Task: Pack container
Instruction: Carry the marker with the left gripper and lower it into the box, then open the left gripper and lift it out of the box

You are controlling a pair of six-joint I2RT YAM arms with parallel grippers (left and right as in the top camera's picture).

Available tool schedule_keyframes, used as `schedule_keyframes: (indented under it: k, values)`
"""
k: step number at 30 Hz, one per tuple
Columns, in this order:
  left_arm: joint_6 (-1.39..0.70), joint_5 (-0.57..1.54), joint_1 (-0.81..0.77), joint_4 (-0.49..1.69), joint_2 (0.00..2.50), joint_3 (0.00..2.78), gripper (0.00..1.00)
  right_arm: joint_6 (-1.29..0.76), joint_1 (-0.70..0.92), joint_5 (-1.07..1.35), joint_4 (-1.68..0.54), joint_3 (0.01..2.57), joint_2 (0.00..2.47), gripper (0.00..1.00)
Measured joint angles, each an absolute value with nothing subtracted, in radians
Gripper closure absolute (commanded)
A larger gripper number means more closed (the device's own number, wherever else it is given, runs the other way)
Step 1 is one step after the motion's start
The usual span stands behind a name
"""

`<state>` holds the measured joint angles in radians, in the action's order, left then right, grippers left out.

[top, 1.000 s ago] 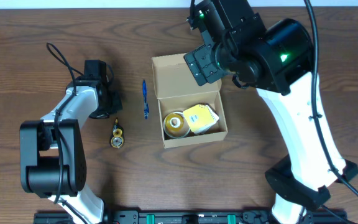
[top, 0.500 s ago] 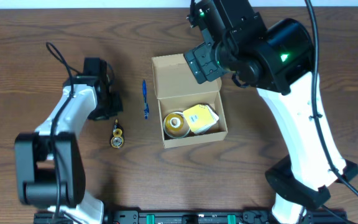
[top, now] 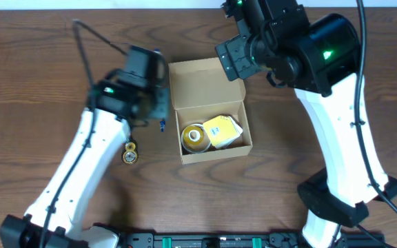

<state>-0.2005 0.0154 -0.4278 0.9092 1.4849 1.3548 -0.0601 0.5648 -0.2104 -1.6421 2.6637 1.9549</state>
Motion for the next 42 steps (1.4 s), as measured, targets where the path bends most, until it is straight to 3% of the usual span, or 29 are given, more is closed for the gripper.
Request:
schedule_keyframes:
  k: [6,13,21,28,33,42]
  values:
    - [-0.188,-0.008,-0.629,0.905,1.485,1.355,0.89,-0.060,0.525,-0.210,-1.657,2.664,1.955,0.12]
    - [-0.146,-0.008,-0.735,0.916,1.485,1.355,0.88,-0.060,0.445,-0.210,-1.664,2.664,1.955,0.12]
    - [0.060,0.019,-0.750,0.964,1.500,1.355,0.85,-0.060,0.290,-0.154,-1.684,2.664,1.955,0.12]
    - [0.248,0.122,-0.750,0.964,1.665,1.355,0.85,-0.060,0.276,-0.125,-1.690,2.664,1.955,0.10]
    - [0.308,0.158,-0.750,0.995,1.755,1.354,0.87,-0.062,0.255,-0.155,-1.651,2.664,1.955,0.05]
    - [0.368,0.162,-0.748,1.041,1.757,1.355,0.86,-0.064,0.048,-0.172,-1.633,2.664,1.955,0.07]
